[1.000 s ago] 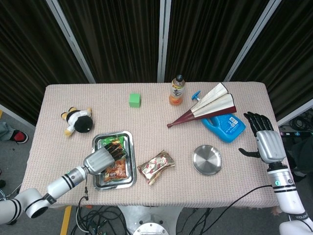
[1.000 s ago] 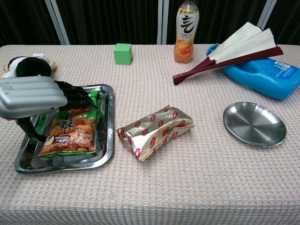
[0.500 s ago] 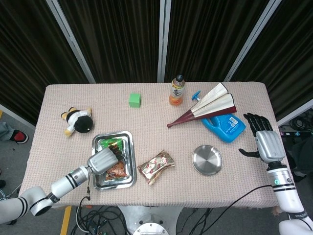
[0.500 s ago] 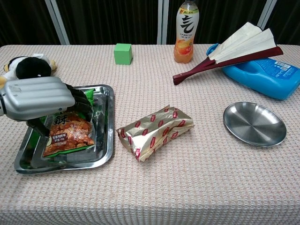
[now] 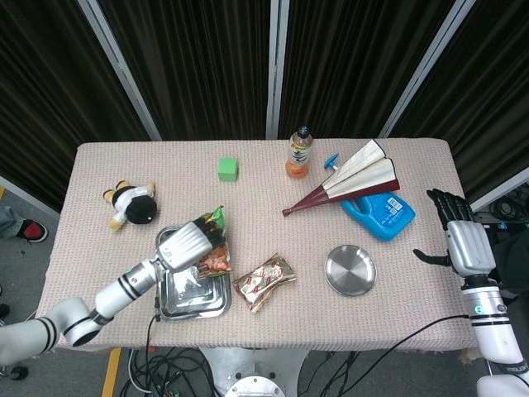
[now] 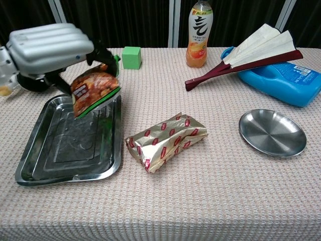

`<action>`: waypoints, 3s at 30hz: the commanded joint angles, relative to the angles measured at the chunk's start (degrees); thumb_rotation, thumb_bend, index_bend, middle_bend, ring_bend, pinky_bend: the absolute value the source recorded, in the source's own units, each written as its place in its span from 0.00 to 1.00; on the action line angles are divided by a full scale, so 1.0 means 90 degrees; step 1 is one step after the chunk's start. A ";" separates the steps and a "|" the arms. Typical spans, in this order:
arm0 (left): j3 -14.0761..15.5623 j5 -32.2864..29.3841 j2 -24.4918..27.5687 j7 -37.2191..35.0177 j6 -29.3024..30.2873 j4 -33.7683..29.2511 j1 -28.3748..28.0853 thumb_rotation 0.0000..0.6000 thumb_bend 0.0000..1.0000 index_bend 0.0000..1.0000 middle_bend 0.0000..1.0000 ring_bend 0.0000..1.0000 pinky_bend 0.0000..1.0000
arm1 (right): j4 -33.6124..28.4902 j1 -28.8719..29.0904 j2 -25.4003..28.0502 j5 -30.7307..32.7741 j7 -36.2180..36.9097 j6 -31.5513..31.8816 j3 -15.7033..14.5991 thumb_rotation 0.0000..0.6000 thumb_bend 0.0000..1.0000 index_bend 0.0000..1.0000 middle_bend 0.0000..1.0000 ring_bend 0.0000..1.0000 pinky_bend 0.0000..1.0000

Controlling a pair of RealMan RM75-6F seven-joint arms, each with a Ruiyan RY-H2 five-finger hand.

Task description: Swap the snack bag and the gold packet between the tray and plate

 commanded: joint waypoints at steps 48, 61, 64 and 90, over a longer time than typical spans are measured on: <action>0.0464 -0.1570 0.0540 0.0815 -0.0612 -0.2925 0.0192 1.00 0.02 0.06 0.13 0.09 0.28 | 0.0770 -0.0078 -0.0014 -0.0221 0.1119 -0.0202 0.0180 1.00 0.00 0.00 0.05 0.00 0.00; 0.0283 -0.1156 -0.0515 0.1698 -0.1186 -0.2115 -0.0326 1.00 0.02 0.08 0.14 0.09 0.26 | 0.0950 -0.0190 -0.0002 -0.0201 0.1447 -0.0200 0.0143 1.00 0.00 0.00 0.05 0.00 0.00; 0.0202 -0.1144 -0.0687 0.1785 -0.1361 -0.1863 -0.0487 1.00 0.02 0.08 0.13 0.09 0.26 | 0.1000 -0.0213 -0.0019 -0.0197 0.1491 -0.0192 0.0137 1.00 0.00 0.00 0.05 0.00 0.00; 0.0077 -0.1523 -0.1228 0.2024 -0.2368 -0.0791 -0.1238 1.00 0.02 0.05 0.02 0.04 0.22 | 0.1183 -0.0257 -0.0080 -0.0242 0.1704 -0.0137 0.0184 1.00 0.00 0.00 0.05 0.00 0.00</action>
